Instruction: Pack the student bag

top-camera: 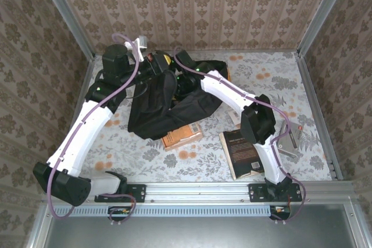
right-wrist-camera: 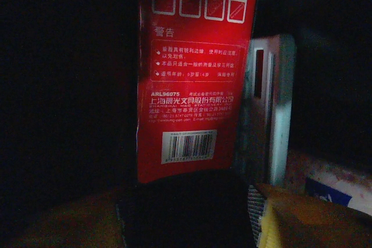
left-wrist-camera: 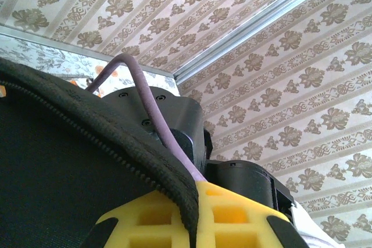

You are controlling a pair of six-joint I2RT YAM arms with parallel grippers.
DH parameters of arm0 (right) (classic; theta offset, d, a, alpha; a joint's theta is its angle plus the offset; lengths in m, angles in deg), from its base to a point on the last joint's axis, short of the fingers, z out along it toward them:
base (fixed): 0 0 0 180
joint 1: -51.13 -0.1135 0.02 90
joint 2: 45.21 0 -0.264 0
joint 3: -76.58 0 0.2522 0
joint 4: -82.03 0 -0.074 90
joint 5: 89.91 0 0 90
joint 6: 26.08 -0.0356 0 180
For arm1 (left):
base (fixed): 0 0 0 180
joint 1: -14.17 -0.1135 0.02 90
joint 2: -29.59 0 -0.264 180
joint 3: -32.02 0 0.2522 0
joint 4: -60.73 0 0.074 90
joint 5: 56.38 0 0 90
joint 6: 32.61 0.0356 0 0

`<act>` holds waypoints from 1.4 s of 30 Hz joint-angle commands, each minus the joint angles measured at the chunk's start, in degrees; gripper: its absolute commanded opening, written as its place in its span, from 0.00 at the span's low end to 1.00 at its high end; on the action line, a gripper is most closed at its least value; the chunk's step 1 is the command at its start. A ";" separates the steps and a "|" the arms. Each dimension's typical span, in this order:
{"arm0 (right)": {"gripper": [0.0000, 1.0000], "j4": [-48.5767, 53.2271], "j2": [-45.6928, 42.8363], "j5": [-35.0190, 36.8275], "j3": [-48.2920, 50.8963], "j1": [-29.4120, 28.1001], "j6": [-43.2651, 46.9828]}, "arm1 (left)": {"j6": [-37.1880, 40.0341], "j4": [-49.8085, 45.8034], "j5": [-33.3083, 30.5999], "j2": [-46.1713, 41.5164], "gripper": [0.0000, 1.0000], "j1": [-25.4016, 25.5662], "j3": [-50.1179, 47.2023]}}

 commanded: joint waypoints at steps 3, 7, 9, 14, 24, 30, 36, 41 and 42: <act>0.58 -2.40 -6.00 -0.63 1.36 1.15 3.96 | 2.14 5.69 0.56 -4.32 0.00 -2.21 1.04; 0.61 -4.67 -9.37 -1.59 3.97 2.08 5.70 | 3.02 4.13 0.72 -5.32 0.00 -4.60 0.98; 0.61 -4.76 -11.30 -0.87 4.94 2.35 6.92 | 3.83 2.76 -0.80 -6.40 0.00 -5.76 0.57; 0.64 -8.35 -16.12 -0.35 9.43 3.18 7.16 | 3.57 2.81 -3.36 -9.19 0.00 -8.18 -1.74; 0.64 -10.64 -22.58 -2.83 9.94 6.99 12.16 | 7.38 -0.17 -4.88 -10.10 0.00 -8.86 -0.69; 0.66 -4.24 -28.95 -1.08 9.20 10.88 16.71 | 4.95 1.80 -1.35 -9.52 0.00 -8.86 -2.31; 0.68 3.85 -38.87 10.86 21.50 18.13 18.35 | 4.24 3.69 -0.47 -10.22 0.00 -8.78 -5.61; 0.72 16.09 -42.16 27.93 30.40 22.72 23.52 | 6.04 3.22 -0.39 -10.82 0.00 -8.78 -6.49; 0.81 16.41 -43.55 31.58 34.01 24.18 24.16 | 6.45 2.81 -0.64 -10.93 0.00 -8.78 -6.48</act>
